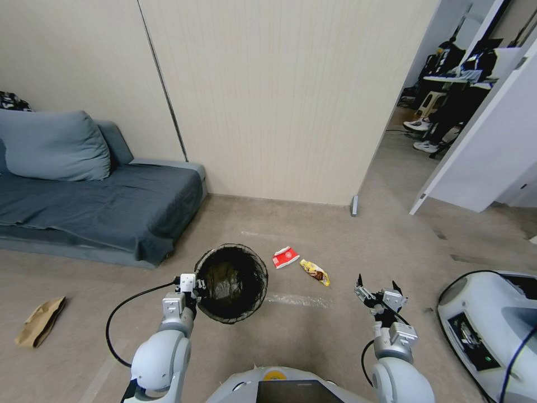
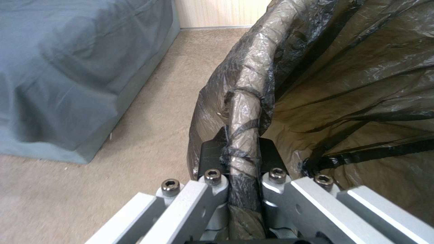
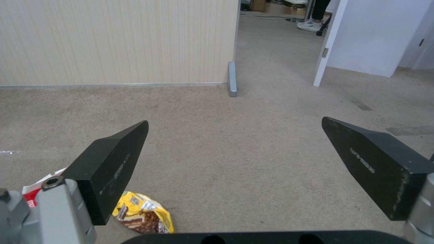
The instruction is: Pick up the trash bin, then pick up the garbage from the floor and place it into the trash bin.
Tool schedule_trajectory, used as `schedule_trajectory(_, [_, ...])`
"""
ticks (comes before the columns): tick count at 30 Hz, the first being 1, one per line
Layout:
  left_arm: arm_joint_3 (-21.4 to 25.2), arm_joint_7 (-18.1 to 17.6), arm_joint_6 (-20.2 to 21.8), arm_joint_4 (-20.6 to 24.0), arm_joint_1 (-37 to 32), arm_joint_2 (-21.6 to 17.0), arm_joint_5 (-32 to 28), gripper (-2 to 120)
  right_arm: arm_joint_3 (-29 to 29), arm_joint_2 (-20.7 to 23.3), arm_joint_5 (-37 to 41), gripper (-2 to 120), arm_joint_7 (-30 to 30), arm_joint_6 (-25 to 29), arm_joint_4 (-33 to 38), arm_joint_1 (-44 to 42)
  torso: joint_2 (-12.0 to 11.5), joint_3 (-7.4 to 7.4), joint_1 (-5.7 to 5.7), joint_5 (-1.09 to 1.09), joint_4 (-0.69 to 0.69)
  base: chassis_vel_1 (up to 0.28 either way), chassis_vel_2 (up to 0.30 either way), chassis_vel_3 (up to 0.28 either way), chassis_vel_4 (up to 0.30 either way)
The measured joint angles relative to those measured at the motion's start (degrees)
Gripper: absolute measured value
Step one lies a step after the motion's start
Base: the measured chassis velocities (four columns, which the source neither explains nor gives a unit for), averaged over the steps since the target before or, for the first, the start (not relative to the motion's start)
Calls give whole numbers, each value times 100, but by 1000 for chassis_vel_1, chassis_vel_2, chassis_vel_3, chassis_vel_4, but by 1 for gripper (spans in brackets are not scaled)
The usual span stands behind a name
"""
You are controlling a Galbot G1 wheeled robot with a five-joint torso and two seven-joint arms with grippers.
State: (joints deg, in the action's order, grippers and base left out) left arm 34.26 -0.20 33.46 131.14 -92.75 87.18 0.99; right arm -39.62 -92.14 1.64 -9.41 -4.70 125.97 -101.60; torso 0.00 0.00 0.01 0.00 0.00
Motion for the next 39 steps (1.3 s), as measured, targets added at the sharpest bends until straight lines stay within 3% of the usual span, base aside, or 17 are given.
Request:
schedule_trajectory(32, [81,45,-70,8,2,-7,41,1,51,0,-48,100,24,78,-15,5,0,0,0,-1,0,-82,78,83,-77])
schedule_trajectory(39, [81,60,-78,11,25,-28,46,1,-18,84,20,100,524,-196,-165,159,0,0,0,0,0,-41,42,39,-49])
